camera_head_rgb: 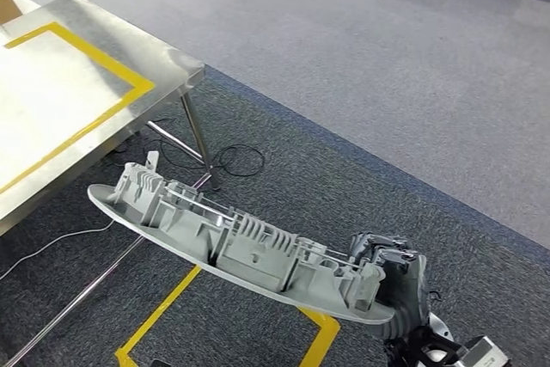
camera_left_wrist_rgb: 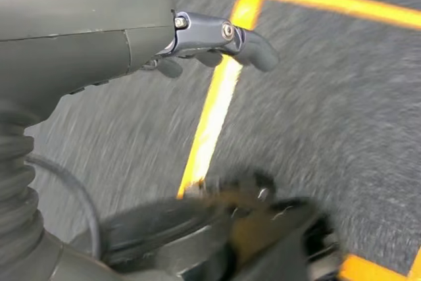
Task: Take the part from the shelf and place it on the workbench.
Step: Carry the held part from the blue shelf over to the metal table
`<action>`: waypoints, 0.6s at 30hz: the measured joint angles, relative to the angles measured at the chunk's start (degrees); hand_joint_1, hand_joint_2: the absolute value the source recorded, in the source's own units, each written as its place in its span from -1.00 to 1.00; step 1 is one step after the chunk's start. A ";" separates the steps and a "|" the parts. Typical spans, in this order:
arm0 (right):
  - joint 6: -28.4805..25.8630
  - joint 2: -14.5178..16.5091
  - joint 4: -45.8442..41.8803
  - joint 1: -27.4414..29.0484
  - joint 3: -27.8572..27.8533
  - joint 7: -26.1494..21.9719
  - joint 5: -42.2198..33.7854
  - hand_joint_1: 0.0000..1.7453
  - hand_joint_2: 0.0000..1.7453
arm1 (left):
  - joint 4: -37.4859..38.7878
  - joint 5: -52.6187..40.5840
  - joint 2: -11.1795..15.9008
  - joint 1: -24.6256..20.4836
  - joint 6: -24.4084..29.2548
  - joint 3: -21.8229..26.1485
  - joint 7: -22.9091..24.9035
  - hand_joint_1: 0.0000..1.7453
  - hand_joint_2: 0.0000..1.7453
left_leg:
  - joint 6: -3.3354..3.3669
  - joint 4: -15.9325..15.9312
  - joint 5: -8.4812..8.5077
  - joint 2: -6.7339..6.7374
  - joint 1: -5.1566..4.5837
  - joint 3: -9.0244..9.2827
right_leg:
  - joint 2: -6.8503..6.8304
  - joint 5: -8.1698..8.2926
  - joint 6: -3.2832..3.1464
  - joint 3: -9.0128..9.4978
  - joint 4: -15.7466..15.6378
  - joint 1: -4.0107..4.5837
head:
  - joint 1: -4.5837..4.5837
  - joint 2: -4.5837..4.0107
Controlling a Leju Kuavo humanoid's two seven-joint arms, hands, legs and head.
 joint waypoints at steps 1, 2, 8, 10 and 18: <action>0.28 0.00 -0.03 0.19 -0.10 0.08 0.27 1.00 1.00 | -4.34 3.22 -0.34 2.54 -1.82 -2.80 3.62 -1.00 1.00 | -0.26 1.60 -0.03 0.16 0.20 -0.74 | -0.67 -0.26 0.09 0.26 0.02 -0.06 | -0.01 0.00; 0.51 0.00 -0.04 0.33 -0.20 0.12 0.44 1.00 1.00 | -8.32 5.59 -0.71 4.78 -2.92 -5.64 6.43 -1.00 1.00 | -0.51 1.06 1.07 0.31 0.34 -0.54 | -1.33 -0.52 0.28 0.56 0.04 -0.18 | -0.01 0.00; 1.53 0.00 -0.04 -0.42 -0.64 0.07 0.87 1.00 1.00 | -20.02 8.59 -2.20 9.70 -3.19 -14.95 9.06 -1.00 1.00 | 0.35 -13.61 7.25 4.51 -0.38 5.94 | -5.63 -2.48 2.48 2.22 0.29 -0.03 | -0.03 0.00; 1.72 0.00 -0.04 -0.95 -0.62 0.03 1.05 1.00 1.00 | -21.60 8.91 -2.29 10.74 -2.92 -16.04 8.95 -1.00 1.00 | 1.43 -13.64 7.15 3.31 -0.37 5.77 | -6.11 -2.92 2.98 2.73 0.29 -0.16 | 0.24 0.00; -0.57 -0.15 0.24 -2.87 0.01 -0.86 0.37 1.00 1.00 | -12.53 24.18 -0.79 4.40 8.20 -12.52 0.68 -1.00 1.00 | 2.93 -13.84 7.08 -2.81 -0.56 6.28 | 0.94 -6.06 2.39 -7.33 15.45 -0.09 | 0.94 0.00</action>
